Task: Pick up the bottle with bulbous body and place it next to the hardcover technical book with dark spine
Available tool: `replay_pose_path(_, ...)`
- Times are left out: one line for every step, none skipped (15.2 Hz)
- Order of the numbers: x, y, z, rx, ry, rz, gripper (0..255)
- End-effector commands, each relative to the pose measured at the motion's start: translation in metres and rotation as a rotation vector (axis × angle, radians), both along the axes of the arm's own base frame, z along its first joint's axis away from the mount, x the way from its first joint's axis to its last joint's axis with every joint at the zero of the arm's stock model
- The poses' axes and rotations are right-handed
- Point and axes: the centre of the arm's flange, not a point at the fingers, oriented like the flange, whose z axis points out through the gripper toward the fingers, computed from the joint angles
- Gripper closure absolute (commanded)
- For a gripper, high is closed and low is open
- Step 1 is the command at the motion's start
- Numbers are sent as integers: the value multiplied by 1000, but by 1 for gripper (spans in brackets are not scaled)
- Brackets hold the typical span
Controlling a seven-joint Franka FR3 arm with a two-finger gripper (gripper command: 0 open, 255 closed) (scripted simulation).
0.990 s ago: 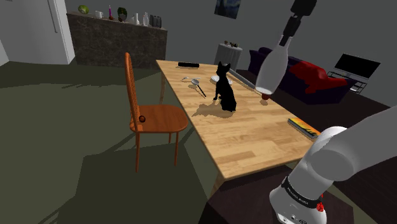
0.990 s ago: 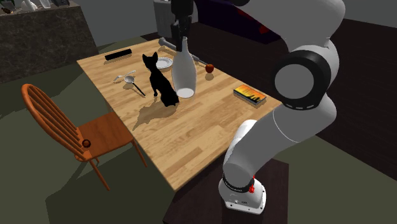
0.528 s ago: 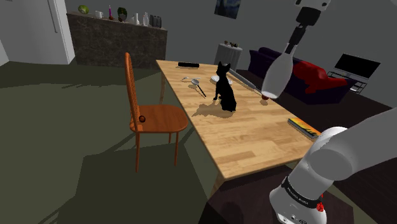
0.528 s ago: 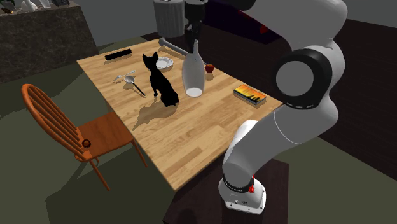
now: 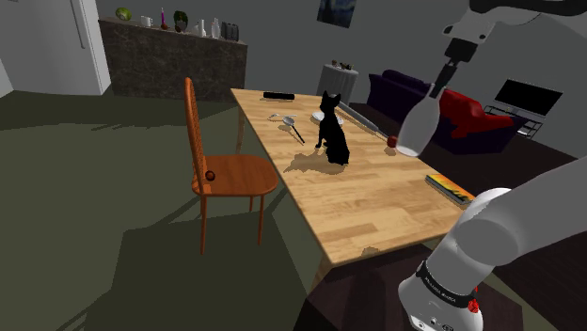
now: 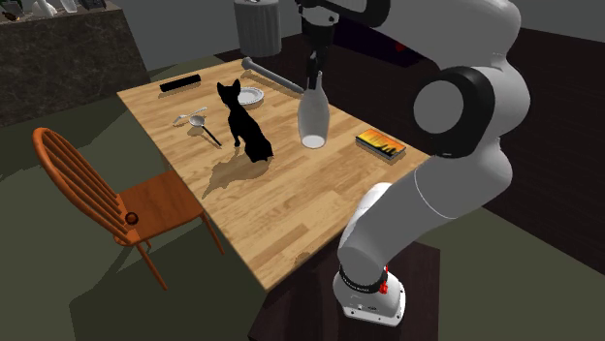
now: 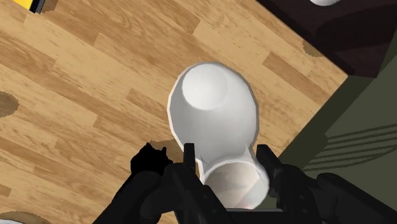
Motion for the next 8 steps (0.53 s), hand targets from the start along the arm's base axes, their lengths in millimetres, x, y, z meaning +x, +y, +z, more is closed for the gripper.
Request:
replay_pose_path(-7,-22,-12,-1,-1,1,255)
replay_pose_path(-10,-32,-19,-1,-1,1,255)
replay_pose_path(-14,-43,-26,-1,-1,1,255)
replay_pose_path(-18,-54,-33,-1,-1,1,255)
replay_pose_path(-22,-64,-39,-1,-1,1,255)
replay_pose_path(-26,-75,-46,-1,-1,1,255)
replay_pose_path(-30,-86,-53,-1,-1,1,255)
replay_pose_path(-34,-96,-59,-1,-1,1,255)
